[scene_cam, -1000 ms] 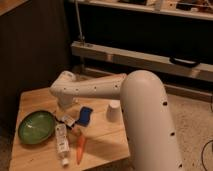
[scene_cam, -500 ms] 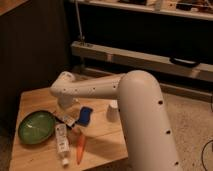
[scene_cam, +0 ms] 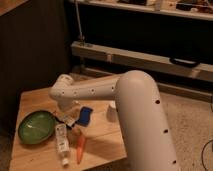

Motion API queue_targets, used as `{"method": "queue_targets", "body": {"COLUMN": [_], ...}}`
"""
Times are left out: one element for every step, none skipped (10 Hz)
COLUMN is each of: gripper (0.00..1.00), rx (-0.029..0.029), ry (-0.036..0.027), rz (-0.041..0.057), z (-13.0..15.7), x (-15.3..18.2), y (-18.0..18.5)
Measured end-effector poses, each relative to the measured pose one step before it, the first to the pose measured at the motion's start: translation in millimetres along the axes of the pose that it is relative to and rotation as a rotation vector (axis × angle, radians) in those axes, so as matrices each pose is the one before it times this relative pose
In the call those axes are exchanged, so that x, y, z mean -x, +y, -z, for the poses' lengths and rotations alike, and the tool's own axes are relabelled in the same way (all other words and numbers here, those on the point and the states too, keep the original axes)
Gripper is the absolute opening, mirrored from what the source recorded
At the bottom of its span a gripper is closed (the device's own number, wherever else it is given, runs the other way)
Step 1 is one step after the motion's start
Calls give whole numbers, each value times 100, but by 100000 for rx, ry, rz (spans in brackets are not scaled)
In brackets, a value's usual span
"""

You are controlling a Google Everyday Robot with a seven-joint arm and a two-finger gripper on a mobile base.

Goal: Place the eraser on the white sponge

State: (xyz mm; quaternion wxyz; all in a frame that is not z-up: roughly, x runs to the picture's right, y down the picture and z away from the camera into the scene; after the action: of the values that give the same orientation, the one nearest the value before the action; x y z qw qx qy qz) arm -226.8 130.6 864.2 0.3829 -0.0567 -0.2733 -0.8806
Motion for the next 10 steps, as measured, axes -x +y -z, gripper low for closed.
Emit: {"method": "queue_targets", "body": {"gripper": [80, 80, 80, 80, 80, 80, 80, 77, 69, 58], "rx": [125, 526, 551, 150, 314, 116, 156, 124, -329, -646], "ry": [-427, -998, -746, -359, -719, -184, -332, -118, -57, -154], "rz": [942, 862, 892, 706, 128, 46, 49, 236, 243, 203], "z": [-168, -231, -223, -181, -121, -20, -37, 15, -11, 38], "x": [77, 363, 254, -42, 109, -45, -43, -141, -274, -222], "y": [-440, -260, -403, -410, -70, -95, -52, -136, -371, -334]}}
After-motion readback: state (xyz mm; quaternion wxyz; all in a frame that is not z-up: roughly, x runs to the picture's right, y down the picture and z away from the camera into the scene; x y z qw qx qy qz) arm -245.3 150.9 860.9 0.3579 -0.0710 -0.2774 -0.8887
